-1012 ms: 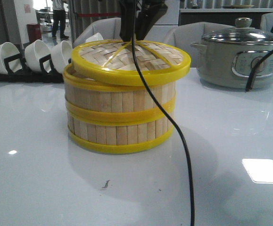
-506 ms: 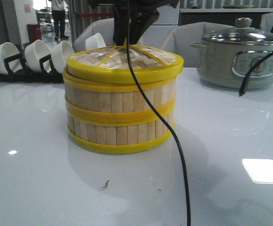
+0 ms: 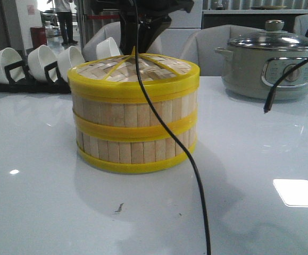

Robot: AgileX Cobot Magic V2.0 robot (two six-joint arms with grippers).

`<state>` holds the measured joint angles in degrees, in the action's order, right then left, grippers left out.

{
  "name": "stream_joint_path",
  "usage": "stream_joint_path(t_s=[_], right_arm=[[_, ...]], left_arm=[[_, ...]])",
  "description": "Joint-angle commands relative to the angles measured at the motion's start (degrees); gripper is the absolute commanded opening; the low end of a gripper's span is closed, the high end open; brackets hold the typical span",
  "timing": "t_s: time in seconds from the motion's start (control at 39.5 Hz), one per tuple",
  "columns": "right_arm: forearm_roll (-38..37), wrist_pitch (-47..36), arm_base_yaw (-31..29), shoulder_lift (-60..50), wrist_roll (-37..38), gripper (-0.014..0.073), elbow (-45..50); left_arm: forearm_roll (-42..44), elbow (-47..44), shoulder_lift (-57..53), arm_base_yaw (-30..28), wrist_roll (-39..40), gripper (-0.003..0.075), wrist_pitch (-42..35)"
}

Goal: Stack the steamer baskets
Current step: 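Lower the lid onto the top basket and release it with the right gripper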

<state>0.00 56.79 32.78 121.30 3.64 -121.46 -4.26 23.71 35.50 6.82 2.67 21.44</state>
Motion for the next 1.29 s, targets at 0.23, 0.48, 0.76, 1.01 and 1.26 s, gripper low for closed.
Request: stream_joint_path(t_s=[0.23, 0.48, 0.76, 1.01, 1.26], right_arm=[[-0.4, -4.4, 0.0, -3.9, -0.7, 0.0135, -2.0], [-0.5, -5.8, 0.0, -5.1, -0.7, 0.0414, -2.0], [-2.2, -8.2, -1.5, -9.8, -0.7, 0.0414, -1.5], [-2.2, -16.6, -8.3, -22.4, -0.7, 0.0414, 12.4], [-2.2, -32.5, -19.7, -42.9, -0.7, 0.0414, 37.8]], left_arm=[[-0.5, 1.7, -0.2, 0.1, 0.3, 0.0086, -4.8], [-0.5, 1.7, -0.2, 0.1, 0.3, 0.0086, -4.8], [-0.5, 1.7, -0.2, 0.1, 0.3, 0.0086, -4.8], [-0.5, 1.7, -0.2, 0.1, 0.3, 0.0086, -4.8], [-0.5, 1.7, -0.2, 0.1, 0.3, 0.0086, -4.8]])
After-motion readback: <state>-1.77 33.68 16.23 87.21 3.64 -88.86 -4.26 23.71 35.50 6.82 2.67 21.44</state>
